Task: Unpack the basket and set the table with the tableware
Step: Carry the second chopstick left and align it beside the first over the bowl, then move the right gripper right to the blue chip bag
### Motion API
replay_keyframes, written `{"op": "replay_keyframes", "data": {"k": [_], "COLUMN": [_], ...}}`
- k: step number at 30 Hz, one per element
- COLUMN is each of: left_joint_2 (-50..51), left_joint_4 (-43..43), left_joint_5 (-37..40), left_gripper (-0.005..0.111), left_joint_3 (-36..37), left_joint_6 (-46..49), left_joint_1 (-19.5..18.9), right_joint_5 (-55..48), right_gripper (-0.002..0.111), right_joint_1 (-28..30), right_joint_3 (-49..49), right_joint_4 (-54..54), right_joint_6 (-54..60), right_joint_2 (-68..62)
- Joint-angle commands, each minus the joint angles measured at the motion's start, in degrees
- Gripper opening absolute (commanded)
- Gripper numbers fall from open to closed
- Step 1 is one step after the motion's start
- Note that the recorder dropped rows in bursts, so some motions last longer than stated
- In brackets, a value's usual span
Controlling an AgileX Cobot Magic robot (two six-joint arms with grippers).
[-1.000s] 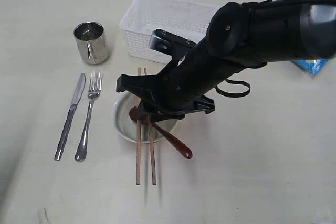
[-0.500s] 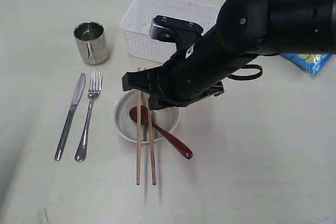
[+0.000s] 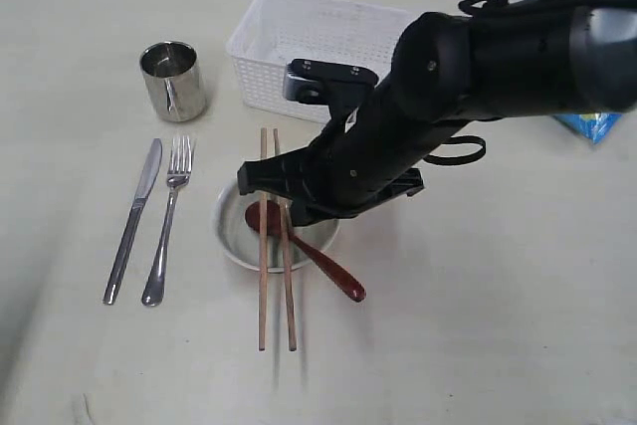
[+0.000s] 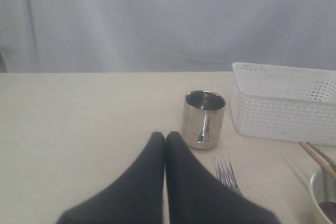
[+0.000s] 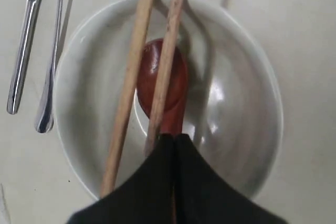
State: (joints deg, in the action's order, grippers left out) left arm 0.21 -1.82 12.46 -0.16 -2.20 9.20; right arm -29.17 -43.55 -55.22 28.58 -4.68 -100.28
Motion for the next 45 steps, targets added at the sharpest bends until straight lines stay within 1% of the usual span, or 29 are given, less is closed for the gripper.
{"op": "replay_keyframes", "data": {"k": [1,12,18,30,34,36,39,45], "left_joint_2": [-0.2,-0.2,-0.2,-0.2,-0.2,-0.2,-0.2,-0.2], "left_joint_4": [0.1,0.1,0.1,0.1,0.1,0.1,0.1,-0.2], "left_joint_5": [-0.4,-0.4,-0.4,-0.4,-0.4,-0.4,-0.4,-0.4], "left_gripper": [0.000,0.000,0.000,0.000,0.000,0.000,0.000,0.000], "left_joint_3": [0.2,0.2,0.2,0.2,0.2,0.2,0.2,0.2], "left_joint_6": [0.0,0.0,0.0,0.0,0.0,0.0,0.0,0.0], "left_joint_1": [0.1,0.1,0.1,0.1,0.1,0.1,0.1,0.1], "right_joint_5": [-0.2,-1.1,1.2,2.3,1.2,-0.4,-2.9,-9.3], "right_gripper": [-0.001,-0.001,-0.001,-0.001,-0.001,-0.001,-0.001,-0.001], "right_joint_1": [0.0,-0.2,-3.4,-3.3,-3.1,-2.4,0.2,8.4], "right_joint_3": [-0.1,-0.1,-0.1,-0.1,-1.9,-3.5,-6.4,-11.4], "right_joint_4": [-0.4,-0.5,-0.5,-0.4,-4.4,-6.1,-8.2,-15.7], "right_joint_6": [0.0,0.1,0.8,0.8,-0.2,-1.1,-1.1,-1.1], "right_joint_2": [-0.1,-2.1,-2.1,-1.9,-0.9,0.1,2.1,7.3]}}
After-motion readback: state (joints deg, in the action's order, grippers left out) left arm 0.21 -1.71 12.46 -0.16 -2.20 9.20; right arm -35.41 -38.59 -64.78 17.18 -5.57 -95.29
